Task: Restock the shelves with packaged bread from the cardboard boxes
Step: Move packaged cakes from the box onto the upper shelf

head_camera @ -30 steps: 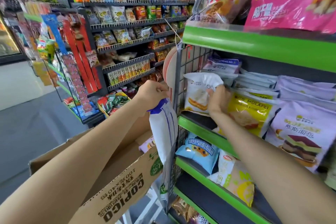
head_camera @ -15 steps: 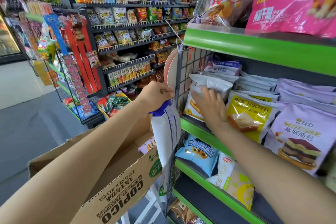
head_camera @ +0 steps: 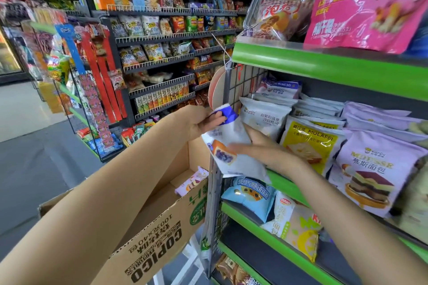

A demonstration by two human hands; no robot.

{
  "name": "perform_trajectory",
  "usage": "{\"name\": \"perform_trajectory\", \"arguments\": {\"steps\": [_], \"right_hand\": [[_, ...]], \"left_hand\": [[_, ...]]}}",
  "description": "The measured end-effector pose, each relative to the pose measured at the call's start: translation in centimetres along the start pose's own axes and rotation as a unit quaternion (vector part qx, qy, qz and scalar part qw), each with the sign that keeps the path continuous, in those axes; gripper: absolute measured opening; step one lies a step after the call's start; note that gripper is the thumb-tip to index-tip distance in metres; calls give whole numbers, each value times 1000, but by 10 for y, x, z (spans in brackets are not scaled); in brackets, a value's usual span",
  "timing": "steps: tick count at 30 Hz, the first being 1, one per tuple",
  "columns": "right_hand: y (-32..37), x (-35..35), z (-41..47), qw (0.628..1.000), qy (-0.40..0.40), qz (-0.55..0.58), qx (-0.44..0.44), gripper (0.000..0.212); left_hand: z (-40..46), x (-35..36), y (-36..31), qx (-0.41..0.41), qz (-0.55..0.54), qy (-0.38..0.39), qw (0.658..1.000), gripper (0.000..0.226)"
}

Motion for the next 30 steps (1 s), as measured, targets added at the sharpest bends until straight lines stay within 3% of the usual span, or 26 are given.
{"name": "perform_trajectory", "arguments": {"steps": [2,5,6,8,9,11,13,15,16,17,18,20,22,23,25,26,28,30], "right_hand": [[-2,2,2,994,-76,-73,-13,49],[-9,-5,0,985,-169,-34,-10,36],[-13,-9,-3,981,-192,2,8,33],[-18,-17,-12,971,-224,77,44,27],[-19,-20,-16,966,-233,99,59,26],[-22,-29,-20,967,-232,80,71,31],[-20,-36,-22,982,-177,10,63,44],[-16,-40,-23,986,-137,-79,58,51],[-15,-42,-22,982,-143,-101,65,53],[-14,-44,-22,978,-163,-107,73,55],[-12,-46,-22,972,-197,-105,78,58],[-13,-47,-26,928,-330,-143,94,71],[-19,-46,-34,840,-492,-200,110,92],[-26,-46,-35,819,-534,-170,125,101],[-37,-42,-32,844,-502,43,183,113],[-40,-39,-30,848,-450,198,197,105],[-41,-36,-26,854,-327,372,159,54],[-39,-40,-23,876,-294,373,85,19]], "left_hand": [[-1,5,2,1,-30,6,1000,22],[-9,12,7,1,-42,42,998,33],[-10,13,7,12,-13,48,999,36],[-5,11,9,83,154,22,984,42],[-3,11,11,150,262,4,953,46],[0,15,15,322,432,3,843,57],[0,23,20,388,512,60,764,72],[4,31,24,344,541,131,756,69],[6,34,26,331,556,142,749,52],[7,36,27,343,568,126,737,36],[10,36,28,363,564,100,734,36],[14,34,30,395,527,36,752,46],[16,33,32,409,454,-30,791,41],[17,33,34,406,413,-57,813,38],[21,35,36,384,309,-99,865,31],[26,35,38,372,251,-118,886,24],[29,37,43,336,153,-123,921,21],[31,40,51,285,104,-88,949,37]]}}
Point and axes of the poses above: each hand's wrist, its own z-axis towards the middle knuckle, its own x-axis out of the palm, y = z × x, the point moved 1 cm from there along z, towards the middle knuckle, and after that the axes turned 3 degrees about -z, right-handed, at the moved point
